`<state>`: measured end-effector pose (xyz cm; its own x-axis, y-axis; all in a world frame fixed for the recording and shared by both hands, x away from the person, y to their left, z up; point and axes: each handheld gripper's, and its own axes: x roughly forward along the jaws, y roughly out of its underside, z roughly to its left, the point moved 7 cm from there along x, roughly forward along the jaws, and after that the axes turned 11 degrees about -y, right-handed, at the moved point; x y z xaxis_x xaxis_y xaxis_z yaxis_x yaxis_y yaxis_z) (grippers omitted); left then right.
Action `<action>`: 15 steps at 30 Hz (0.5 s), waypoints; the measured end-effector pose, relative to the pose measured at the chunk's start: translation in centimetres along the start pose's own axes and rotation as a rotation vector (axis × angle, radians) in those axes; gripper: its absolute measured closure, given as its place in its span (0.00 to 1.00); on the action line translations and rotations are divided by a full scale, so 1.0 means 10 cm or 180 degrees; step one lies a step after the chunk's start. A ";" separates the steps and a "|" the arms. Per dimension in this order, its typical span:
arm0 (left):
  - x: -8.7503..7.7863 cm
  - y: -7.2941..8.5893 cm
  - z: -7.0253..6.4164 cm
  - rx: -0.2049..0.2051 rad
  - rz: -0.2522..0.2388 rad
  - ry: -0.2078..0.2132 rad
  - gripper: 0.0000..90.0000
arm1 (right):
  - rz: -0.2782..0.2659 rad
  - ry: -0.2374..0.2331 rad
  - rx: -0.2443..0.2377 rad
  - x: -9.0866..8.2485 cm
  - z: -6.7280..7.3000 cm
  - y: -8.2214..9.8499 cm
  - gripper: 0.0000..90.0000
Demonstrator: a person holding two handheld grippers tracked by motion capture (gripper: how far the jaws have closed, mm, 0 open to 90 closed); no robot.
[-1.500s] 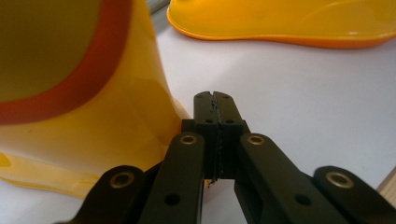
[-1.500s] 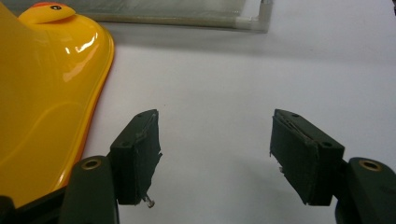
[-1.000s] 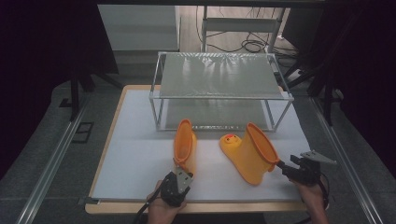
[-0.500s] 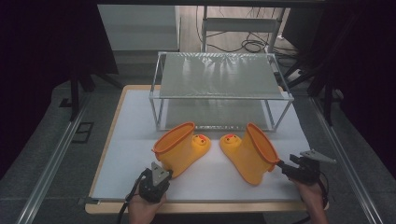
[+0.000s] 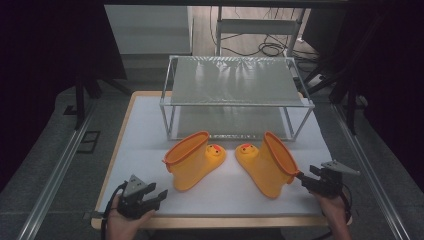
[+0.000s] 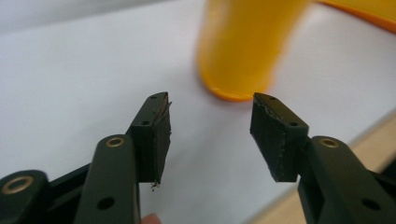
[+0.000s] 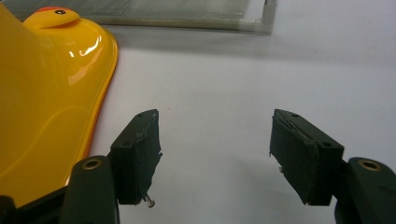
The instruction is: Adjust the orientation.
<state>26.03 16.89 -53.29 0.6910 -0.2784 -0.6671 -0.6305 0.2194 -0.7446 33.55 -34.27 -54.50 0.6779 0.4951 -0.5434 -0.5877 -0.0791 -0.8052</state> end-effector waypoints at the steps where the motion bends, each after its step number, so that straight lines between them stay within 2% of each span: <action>1: 0.00 0.00 0.00 0.0000 0.0000 0.0000 0.53 | 0.0000 0.0000 0.0000 0.00 0.00 0.00 0.36; 3: 0.08 -0.06 0.12 -0.0048 0.0036 -0.0005 0.53 | 0.0032 -0.0012 -0.0001 0.00 0.01 0.02 0.36; 4: 0.08 -0.06 0.12 -0.0048 0.0036 -0.0005 0.52 | 0.0032 -0.0012 -0.0001 0.00 0.01 0.02 0.36; 5: 0.14 -0.11 0.18 -0.0082 0.0115 0.0067 0.52 | 0.0035 -0.0005 -0.0013 0.00 0.00 0.03 0.36; 10: 0.19 -0.24 0.23 -0.0139 0.0123 0.0141 0.49 | 0.0022 -0.0001 -0.0016 -0.02 -0.01 0.03 0.36; 15: 0.21 -0.28 0.23 -0.0076 0.0090 0.0105 0.48 | 0.0045 -0.0029 -0.0071 -0.04 0.00 0.03 0.40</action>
<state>30.08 17.79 -52.68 0.6611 -0.3031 -0.6864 -0.6581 0.2052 -0.7244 33.06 -34.53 -54.53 0.6656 0.5016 -0.5526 -0.5871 -0.1054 -0.8027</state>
